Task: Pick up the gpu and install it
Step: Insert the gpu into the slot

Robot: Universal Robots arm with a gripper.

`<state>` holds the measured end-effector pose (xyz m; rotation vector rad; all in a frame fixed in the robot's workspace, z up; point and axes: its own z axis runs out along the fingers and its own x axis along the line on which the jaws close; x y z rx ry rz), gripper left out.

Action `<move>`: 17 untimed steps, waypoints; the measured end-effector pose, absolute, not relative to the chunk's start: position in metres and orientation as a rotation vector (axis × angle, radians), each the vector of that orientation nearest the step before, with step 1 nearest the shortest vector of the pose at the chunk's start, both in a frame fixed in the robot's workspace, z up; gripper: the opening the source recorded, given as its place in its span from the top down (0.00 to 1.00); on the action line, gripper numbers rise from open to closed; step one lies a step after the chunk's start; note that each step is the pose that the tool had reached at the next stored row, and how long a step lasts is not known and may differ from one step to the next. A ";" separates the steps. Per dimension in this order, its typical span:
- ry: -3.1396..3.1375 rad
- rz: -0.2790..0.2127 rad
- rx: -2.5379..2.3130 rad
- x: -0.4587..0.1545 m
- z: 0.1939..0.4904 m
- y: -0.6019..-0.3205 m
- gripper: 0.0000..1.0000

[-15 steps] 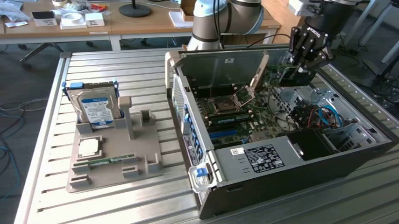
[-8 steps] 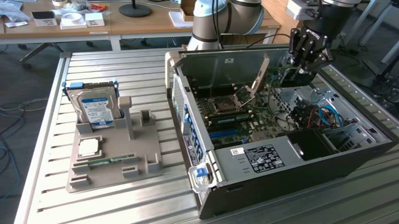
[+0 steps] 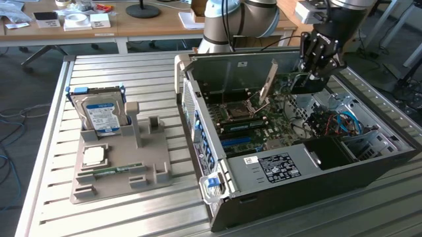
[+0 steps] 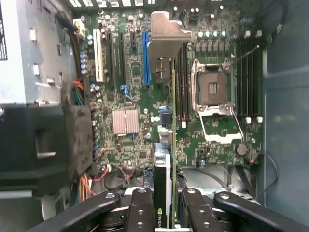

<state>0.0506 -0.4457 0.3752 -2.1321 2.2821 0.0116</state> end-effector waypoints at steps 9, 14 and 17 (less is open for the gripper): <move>2.282 0.011 -2.132 0.029 0.371 -0.445 0.73; 2.282 0.011 -2.132 0.020 0.370 -0.445 0.73; 2.282 0.011 -2.132 0.020 0.370 -0.445 0.73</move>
